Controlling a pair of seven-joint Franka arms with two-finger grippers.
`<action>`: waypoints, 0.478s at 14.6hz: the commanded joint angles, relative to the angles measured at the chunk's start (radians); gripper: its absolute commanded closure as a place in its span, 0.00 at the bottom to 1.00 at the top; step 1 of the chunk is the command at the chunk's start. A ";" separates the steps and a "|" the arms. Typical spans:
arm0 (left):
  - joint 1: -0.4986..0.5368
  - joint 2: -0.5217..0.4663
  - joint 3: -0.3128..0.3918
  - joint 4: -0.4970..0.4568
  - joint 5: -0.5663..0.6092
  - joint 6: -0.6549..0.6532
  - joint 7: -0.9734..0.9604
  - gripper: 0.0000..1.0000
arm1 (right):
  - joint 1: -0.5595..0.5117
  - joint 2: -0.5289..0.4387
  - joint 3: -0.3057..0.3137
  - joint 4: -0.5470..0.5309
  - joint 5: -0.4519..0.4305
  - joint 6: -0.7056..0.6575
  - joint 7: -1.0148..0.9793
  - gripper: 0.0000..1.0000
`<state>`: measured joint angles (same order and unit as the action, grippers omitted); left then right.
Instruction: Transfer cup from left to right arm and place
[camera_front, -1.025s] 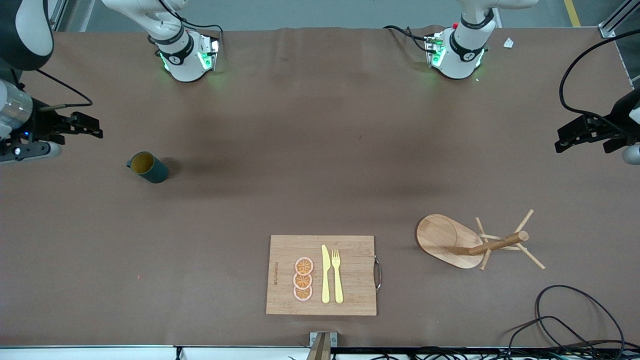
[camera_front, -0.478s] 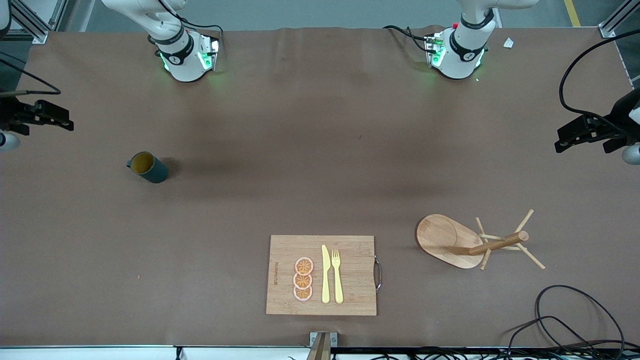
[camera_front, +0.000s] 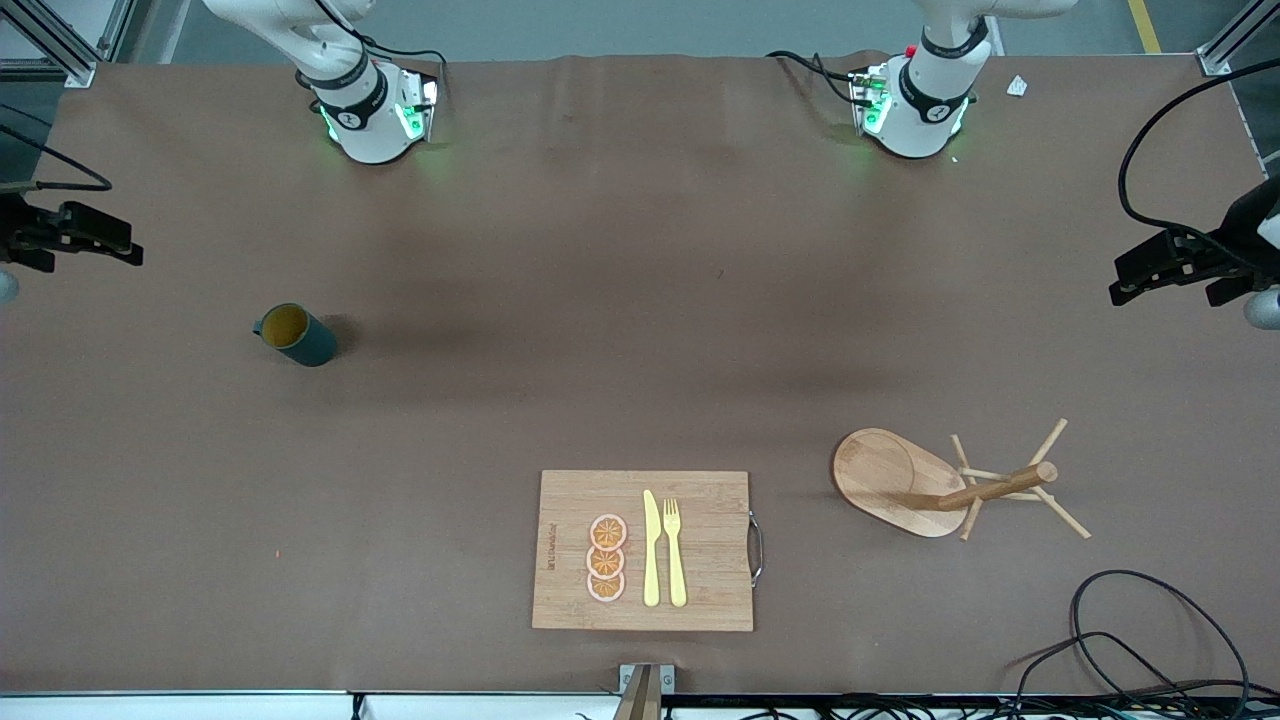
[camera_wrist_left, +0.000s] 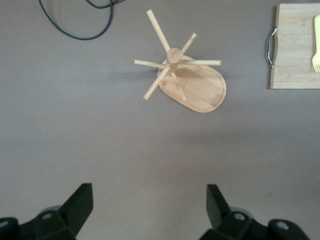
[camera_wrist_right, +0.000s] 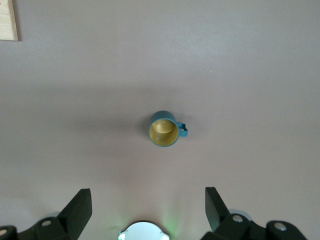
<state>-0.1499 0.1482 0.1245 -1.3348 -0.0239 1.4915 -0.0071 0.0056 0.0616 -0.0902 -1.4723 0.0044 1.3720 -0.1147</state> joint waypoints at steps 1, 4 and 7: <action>0.001 -0.010 -0.002 -0.004 0.016 0.003 0.004 0.00 | -0.004 -0.043 -0.002 -0.002 0.019 -0.033 0.066 0.00; 0.001 -0.009 -0.002 -0.004 0.016 0.001 0.003 0.00 | -0.007 -0.109 -0.002 -0.038 0.017 -0.033 0.061 0.00; 0.001 -0.009 -0.002 -0.004 0.016 0.001 0.003 0.00 | -0.009 -0.141 -0.002 -0.052 0.017 -0.028 0.061 0.00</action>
<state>-0.1499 0.1482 0.1245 -1.3349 -0.0239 1.4915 -0.0071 0.0047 -0.0326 -0.0947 -1.4808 0.0089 1.3351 -0.0693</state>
